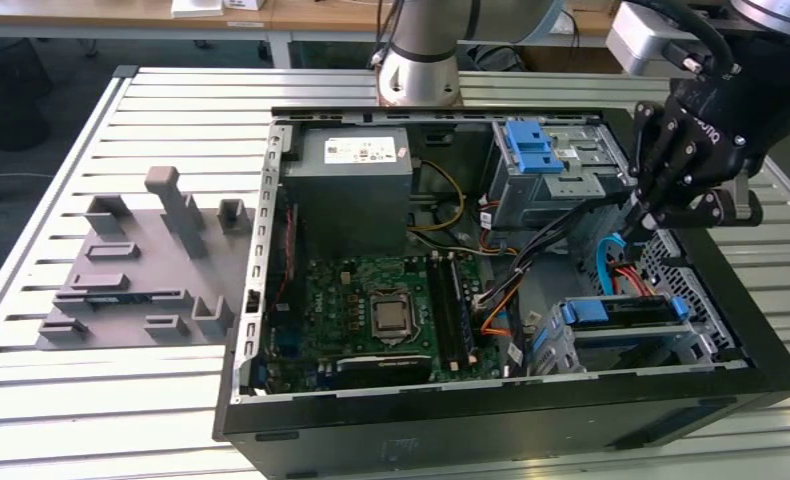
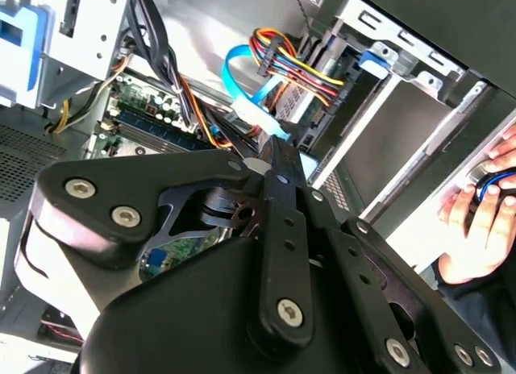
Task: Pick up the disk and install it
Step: 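Insert the second disk wire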
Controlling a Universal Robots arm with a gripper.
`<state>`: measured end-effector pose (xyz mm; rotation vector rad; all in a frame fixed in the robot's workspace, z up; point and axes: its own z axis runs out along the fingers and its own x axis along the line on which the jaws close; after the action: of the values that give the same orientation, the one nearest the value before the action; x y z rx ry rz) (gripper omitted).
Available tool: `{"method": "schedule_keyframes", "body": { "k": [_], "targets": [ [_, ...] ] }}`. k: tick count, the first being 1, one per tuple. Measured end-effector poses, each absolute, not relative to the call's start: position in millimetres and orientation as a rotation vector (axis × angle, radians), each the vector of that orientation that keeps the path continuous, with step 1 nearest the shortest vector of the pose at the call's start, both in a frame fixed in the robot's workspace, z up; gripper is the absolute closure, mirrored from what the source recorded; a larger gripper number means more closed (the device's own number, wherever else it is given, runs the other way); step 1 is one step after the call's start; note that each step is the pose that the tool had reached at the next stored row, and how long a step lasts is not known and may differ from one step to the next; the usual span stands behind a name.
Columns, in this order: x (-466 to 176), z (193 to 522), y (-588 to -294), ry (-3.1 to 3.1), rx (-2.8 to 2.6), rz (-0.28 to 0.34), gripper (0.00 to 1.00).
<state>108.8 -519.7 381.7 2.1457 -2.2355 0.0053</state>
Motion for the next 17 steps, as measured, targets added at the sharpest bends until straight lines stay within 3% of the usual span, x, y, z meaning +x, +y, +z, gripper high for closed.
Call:
{"method": "schedule_keyframes", "body": {
  "k": [17],
  "targets": [
    [111,366,-519,-2.230,2.140,0.017,0.89]
  ]
}}
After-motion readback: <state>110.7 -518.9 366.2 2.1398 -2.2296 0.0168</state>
